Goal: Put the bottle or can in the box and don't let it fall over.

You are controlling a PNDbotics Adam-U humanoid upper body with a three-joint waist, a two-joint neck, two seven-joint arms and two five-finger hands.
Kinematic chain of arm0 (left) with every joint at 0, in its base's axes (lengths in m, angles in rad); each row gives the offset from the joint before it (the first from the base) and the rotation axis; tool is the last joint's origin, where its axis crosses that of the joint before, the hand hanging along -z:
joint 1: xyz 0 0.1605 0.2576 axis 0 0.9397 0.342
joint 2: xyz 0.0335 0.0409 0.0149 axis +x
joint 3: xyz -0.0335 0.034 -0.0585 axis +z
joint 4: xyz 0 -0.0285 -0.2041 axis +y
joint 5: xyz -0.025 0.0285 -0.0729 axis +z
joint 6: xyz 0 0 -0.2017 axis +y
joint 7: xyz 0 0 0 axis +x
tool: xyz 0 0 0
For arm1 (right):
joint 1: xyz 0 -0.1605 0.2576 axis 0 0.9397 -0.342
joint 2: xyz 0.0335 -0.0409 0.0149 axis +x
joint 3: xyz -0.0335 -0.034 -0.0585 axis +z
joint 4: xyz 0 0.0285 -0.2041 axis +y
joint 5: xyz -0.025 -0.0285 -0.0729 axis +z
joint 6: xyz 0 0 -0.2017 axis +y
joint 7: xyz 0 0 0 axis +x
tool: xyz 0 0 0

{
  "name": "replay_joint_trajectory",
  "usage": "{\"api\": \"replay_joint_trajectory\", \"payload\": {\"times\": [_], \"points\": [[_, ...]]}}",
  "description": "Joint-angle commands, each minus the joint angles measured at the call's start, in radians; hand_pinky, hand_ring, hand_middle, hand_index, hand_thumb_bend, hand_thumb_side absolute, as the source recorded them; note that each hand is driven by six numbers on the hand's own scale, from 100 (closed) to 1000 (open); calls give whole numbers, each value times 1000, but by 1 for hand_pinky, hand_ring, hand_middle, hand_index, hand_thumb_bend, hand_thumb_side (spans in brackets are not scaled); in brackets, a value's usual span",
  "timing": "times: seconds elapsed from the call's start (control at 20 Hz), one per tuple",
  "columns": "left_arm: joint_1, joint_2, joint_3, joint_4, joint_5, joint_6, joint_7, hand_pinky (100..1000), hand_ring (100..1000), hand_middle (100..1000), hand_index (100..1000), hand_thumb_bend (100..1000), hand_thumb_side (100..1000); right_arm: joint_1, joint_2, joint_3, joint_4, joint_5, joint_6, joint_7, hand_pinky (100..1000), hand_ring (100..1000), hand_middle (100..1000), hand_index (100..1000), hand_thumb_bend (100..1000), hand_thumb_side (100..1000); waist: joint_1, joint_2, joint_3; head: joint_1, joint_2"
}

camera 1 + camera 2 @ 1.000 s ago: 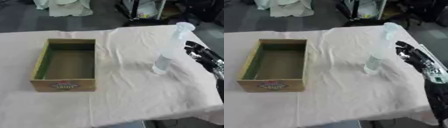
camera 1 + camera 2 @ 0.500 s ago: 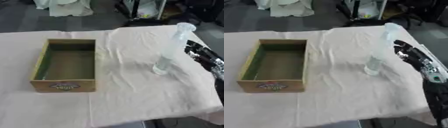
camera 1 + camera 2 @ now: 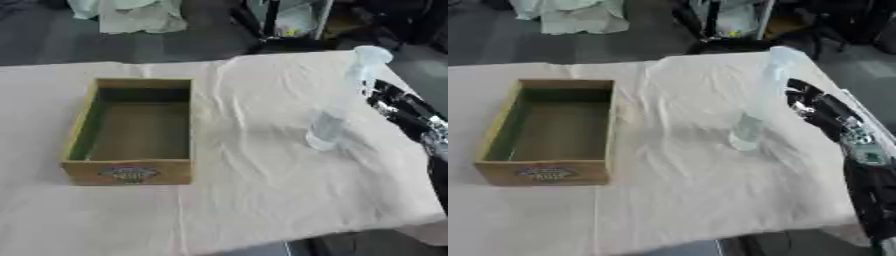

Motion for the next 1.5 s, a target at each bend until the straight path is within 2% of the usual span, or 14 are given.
{"api": "replay_joint_trajectory", "payload": {"times": [0.05,1.5], "points": [[-9,19,4,-15,1,-1,-3,1000,1000,1000,771,100,804,-15,-25,-10,-26,-2,7,-4,1000,1000,1000,1000,100,470,2,-3,-1,2,-11],[-10,17,5,-14,1,-1,-6,1000,1000,1000,772,100,804,-32,13,-27,-80,-14,47,4,1000,1000,1000,1000,100,470,5,0,-1,-1,-21]]}}
